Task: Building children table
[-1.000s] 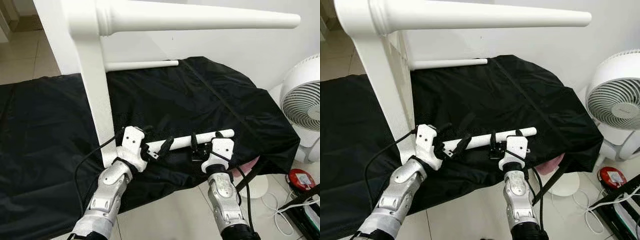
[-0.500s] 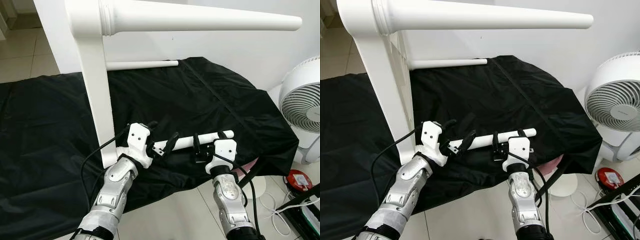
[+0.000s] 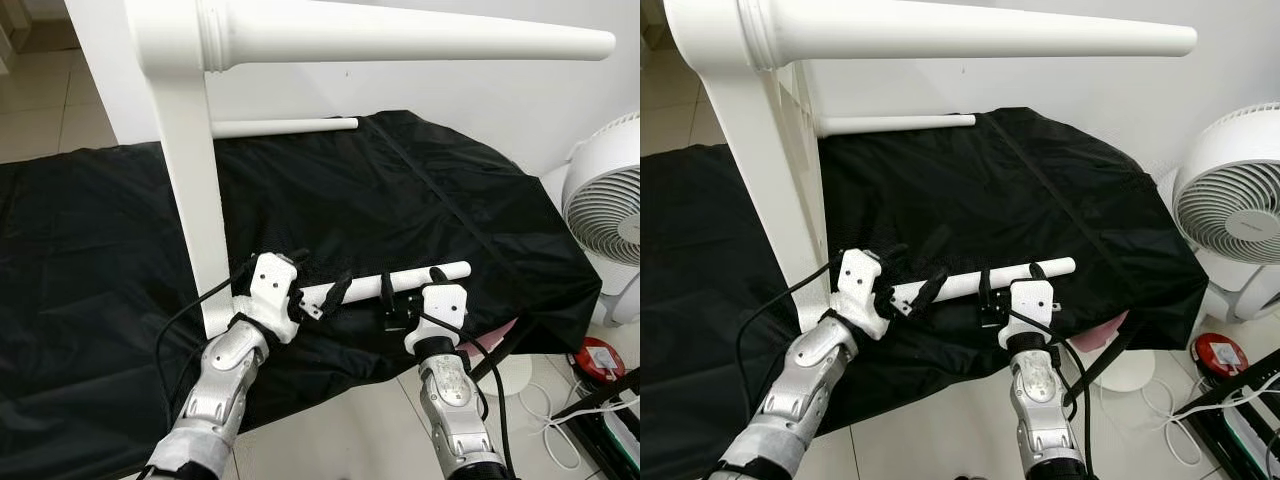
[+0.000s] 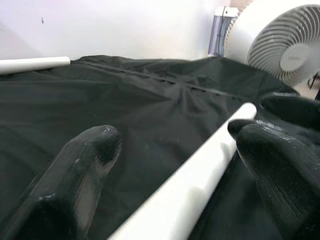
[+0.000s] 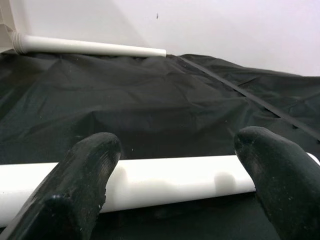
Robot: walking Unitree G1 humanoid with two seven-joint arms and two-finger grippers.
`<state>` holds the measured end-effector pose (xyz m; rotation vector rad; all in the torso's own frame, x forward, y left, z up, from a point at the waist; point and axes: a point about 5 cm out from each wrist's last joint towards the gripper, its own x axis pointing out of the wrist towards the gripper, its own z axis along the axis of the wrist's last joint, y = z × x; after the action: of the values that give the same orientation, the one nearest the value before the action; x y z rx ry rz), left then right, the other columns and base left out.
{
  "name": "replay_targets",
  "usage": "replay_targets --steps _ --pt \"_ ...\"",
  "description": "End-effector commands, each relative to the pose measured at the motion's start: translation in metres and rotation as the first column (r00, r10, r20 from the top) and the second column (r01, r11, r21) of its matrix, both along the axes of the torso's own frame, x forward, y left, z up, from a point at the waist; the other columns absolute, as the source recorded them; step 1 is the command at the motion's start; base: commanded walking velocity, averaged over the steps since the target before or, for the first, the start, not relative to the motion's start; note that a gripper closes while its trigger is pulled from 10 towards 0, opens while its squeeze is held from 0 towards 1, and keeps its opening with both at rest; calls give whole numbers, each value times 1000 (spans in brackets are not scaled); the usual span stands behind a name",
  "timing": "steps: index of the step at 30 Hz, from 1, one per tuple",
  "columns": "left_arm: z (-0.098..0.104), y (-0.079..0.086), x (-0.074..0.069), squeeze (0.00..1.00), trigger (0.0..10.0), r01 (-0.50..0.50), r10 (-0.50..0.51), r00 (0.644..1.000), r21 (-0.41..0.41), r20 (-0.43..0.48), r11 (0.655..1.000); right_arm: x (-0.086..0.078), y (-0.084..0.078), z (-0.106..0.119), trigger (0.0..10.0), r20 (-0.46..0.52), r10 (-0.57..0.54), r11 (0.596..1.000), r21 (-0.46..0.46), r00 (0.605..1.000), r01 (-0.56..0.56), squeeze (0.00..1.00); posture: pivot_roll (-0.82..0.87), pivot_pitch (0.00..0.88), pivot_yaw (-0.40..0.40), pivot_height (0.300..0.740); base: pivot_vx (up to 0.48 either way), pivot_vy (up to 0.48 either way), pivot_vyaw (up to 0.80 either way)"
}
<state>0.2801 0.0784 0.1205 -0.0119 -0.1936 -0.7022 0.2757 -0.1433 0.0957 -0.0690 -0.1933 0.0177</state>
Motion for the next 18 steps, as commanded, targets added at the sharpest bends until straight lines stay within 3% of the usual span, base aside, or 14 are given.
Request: replay_targets --steps 1,12,15,18 --pt "-2 8 -5 0 10000 -45 44 999 45 19 998 3 -1 -4 10000 -27 1 1000 -10 1000 -1 0 82 62 -38 740 0 0 0" --pt "5 20 -4 0 10000 -99 96 994 65 46 993 14 0 0 10000 -23 10 1000 -9 1000 -10 0 127 70 -55 740 0 0 0" --pt "6 32 -26 0 10000 -5 2 999 64 46 998 16 1 -2 10000 -36 21 1000 -20 999 -22 0 137 66 -56 740 0 0 0" --pt "7 33 -31 0 10000 14 -18 999 77 52 997 17 1 -2 10000 -38 21 1000 -22 999 -22 0 150 74 -61 740 0 0 0"
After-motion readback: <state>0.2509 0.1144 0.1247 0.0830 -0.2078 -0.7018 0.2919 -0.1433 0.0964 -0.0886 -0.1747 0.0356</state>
